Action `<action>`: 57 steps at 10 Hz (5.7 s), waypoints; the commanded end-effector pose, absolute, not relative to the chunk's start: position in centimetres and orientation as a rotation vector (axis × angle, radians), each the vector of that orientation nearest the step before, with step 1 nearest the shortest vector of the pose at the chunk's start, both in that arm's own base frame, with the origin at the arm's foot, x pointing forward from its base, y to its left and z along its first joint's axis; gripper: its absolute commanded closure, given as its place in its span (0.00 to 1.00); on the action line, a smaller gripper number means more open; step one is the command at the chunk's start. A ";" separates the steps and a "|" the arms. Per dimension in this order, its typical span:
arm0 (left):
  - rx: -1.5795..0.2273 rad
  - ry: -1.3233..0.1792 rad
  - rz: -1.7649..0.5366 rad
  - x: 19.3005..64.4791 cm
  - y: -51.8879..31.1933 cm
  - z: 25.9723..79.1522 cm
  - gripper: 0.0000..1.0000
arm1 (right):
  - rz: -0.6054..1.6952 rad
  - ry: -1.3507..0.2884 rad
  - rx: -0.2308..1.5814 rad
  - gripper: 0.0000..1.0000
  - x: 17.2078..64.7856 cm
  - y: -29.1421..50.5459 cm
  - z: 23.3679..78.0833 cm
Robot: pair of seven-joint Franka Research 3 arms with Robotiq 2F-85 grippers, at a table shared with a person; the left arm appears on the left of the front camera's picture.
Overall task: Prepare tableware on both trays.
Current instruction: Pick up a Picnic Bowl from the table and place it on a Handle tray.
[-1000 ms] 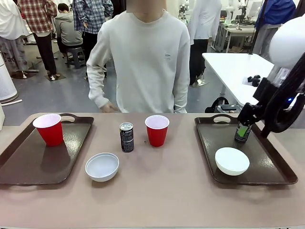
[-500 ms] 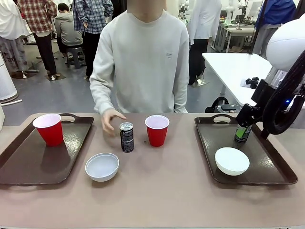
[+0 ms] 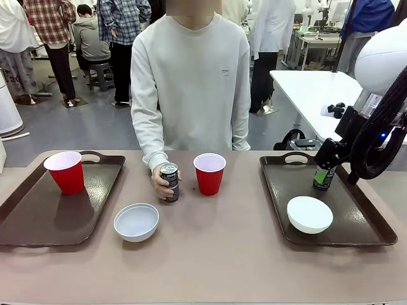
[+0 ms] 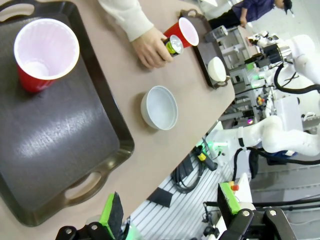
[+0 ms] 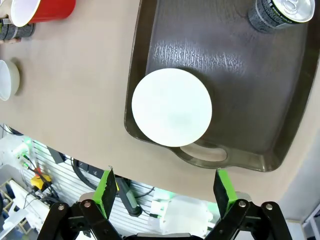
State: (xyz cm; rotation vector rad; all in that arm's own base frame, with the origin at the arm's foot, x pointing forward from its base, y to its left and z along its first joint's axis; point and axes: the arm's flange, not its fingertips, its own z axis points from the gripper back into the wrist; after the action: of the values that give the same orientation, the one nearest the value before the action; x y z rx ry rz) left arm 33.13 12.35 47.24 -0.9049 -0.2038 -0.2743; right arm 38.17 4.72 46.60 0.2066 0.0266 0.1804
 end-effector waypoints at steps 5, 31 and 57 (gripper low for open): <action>-0.731 -0.153 -0.249 34.0 10.4 49.6 0.00 | 0.067 0.072 0.756 0.00 32.3 -0.9 45.7; -0.127 -0.179 -0.278 30.1 -4.4 54.2 0.00 | -0.063 0.001 1.169 0.00 23.5 -13.6 44.8; -0.110 -0.078 -0.229 36.8 -20.7 33.7 0.60 | -0.063 0.001 1.169 0.00 23.5 -13.6 44.8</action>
State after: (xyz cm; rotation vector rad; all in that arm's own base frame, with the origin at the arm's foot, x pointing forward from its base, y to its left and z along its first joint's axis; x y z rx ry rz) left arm 37.00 -20.43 34.04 -0.1178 -0.0507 -0.2366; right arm 23.70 -13.61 44.64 1.1551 0.0087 -0.0673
